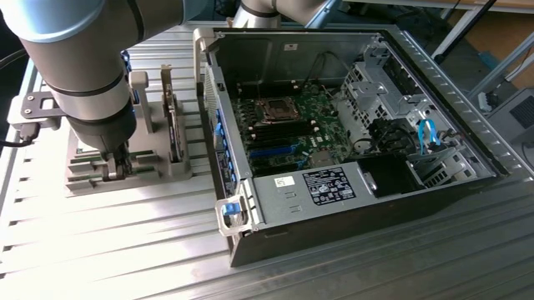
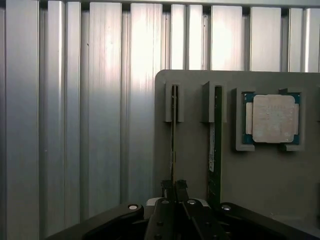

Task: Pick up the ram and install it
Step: 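Pick up the ram and move it above insertion slot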

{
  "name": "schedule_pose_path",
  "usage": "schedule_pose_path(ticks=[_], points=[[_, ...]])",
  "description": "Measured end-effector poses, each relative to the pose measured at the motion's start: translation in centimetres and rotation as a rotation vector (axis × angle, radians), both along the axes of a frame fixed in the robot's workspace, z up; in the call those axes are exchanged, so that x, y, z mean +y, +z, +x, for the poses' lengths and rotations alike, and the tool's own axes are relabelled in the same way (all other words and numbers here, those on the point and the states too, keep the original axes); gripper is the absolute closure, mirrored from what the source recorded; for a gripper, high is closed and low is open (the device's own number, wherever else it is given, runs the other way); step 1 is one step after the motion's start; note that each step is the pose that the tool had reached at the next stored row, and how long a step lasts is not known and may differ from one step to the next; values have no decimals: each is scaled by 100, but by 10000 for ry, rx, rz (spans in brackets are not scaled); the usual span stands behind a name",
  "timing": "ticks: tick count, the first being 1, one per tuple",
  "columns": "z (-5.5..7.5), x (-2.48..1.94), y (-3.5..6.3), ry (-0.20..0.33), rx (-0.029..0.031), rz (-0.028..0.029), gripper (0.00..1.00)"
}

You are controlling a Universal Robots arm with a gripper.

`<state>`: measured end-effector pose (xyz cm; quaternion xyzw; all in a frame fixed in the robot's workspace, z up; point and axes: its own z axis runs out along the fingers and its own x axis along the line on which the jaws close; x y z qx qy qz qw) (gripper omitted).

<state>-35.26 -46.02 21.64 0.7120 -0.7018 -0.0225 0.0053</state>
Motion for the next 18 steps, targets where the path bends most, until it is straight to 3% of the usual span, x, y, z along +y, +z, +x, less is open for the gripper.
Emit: schedule_pose_path(ticks=[18], points=[[0, 0, 197, 0, 0, 0, 88]])
